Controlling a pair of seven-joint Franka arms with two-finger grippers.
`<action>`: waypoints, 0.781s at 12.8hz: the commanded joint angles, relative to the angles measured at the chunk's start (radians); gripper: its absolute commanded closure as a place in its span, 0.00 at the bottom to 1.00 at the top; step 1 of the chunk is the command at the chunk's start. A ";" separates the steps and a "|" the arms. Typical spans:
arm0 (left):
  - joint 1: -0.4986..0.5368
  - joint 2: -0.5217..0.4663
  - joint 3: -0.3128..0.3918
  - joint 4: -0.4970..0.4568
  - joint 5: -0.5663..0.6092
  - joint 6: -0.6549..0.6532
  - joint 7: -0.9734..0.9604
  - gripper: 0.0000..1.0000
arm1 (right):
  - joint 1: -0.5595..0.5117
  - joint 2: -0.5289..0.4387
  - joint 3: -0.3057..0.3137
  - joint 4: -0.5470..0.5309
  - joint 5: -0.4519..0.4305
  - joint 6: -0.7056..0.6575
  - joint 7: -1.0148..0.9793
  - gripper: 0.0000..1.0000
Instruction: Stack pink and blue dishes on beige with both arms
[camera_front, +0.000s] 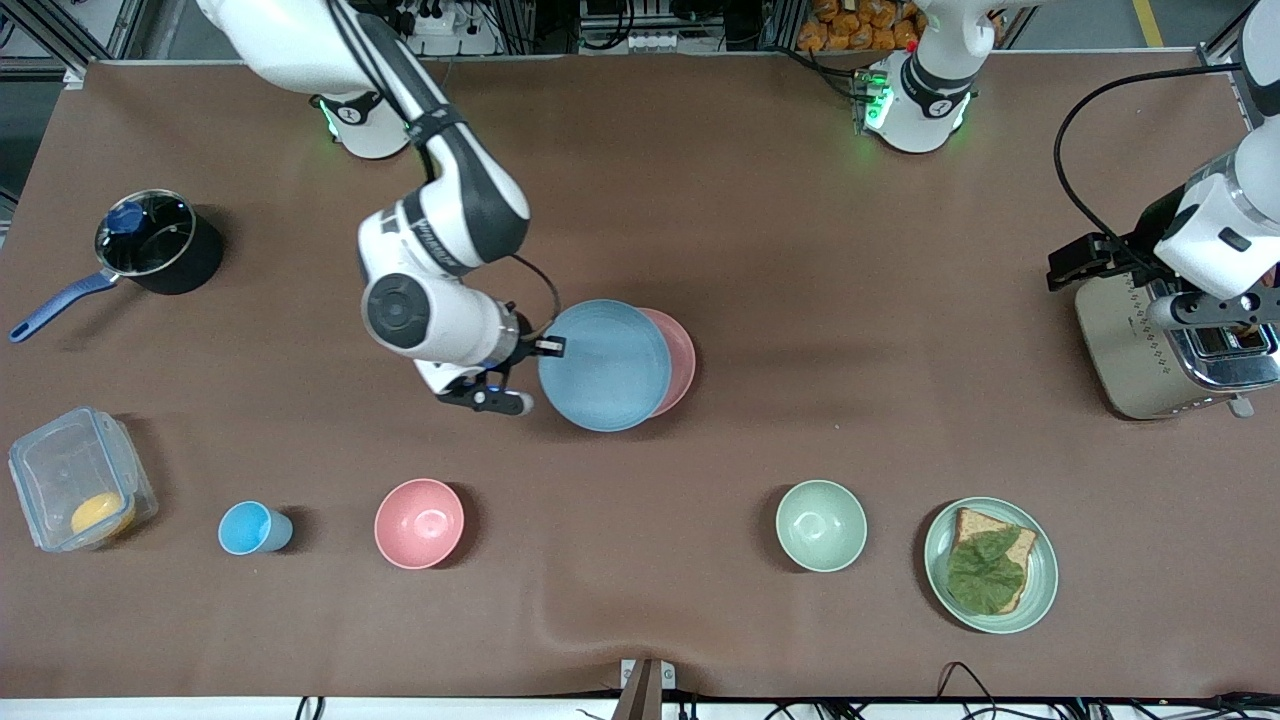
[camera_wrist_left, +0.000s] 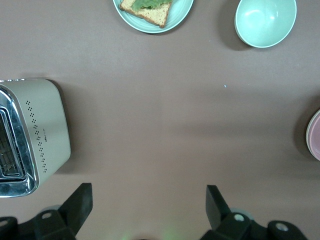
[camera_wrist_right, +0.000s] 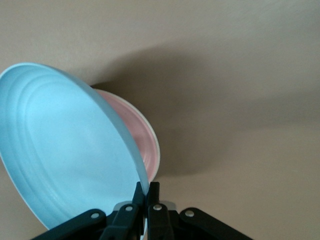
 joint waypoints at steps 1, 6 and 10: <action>0.007 -0.004 0.001 -0.005 -0.026 0.011 0.025 0.00 | 0.034 0.010 -0.013 -0.044 0.024 0.075 0.010 1.00; 0.007 -0.004 0.001 -0.011 -0.026 0.018 0.025 0.00 | 0.081 0.057 -0.014 -0.046 0.024 0.145 0.061 1.00; 0.007 -0.004 0.003 -0.013 -0.026 0.018 0.025 0.00 | 0.086 0.051 -0.013 -0.073 0.024 0.136 0.093 1.00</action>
